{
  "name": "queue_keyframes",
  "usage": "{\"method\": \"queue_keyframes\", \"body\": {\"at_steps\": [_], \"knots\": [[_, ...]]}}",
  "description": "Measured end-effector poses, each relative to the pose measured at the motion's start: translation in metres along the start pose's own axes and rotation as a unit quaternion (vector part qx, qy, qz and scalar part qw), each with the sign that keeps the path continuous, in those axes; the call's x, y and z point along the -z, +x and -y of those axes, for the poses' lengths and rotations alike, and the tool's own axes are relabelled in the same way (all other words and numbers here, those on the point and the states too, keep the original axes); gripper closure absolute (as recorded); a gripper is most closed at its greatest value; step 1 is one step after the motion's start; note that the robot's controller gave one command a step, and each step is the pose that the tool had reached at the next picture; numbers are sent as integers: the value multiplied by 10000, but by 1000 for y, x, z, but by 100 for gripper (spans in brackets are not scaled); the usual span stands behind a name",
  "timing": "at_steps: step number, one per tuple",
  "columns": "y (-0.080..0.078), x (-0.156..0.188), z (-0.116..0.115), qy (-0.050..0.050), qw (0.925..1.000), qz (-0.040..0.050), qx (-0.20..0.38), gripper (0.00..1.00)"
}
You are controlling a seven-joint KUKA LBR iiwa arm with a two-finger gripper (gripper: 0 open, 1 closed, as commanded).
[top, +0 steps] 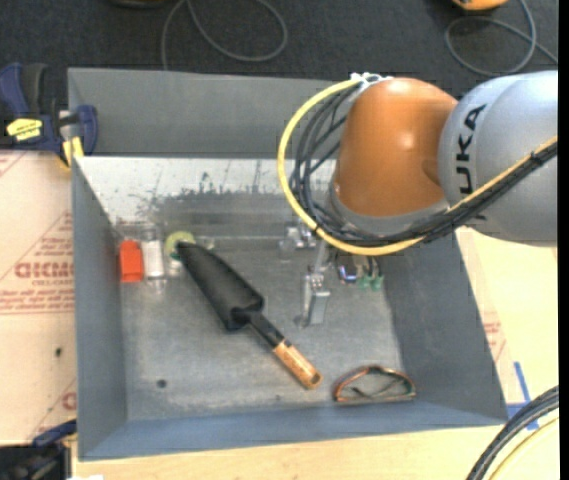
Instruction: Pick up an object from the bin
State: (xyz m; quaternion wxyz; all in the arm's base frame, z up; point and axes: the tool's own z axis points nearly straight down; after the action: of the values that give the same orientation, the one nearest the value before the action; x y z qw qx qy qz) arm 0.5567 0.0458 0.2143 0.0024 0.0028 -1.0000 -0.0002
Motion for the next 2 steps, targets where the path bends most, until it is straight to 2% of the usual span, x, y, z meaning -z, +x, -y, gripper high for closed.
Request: {"method": "queue_keyframes", "body": {"at_steps": [1, 2], "knots": [[-1, 4, 0, -3, 10000, 33, -4, 0], [-1, -42, -15, -6, 9997, 64, -228, 0]]}}
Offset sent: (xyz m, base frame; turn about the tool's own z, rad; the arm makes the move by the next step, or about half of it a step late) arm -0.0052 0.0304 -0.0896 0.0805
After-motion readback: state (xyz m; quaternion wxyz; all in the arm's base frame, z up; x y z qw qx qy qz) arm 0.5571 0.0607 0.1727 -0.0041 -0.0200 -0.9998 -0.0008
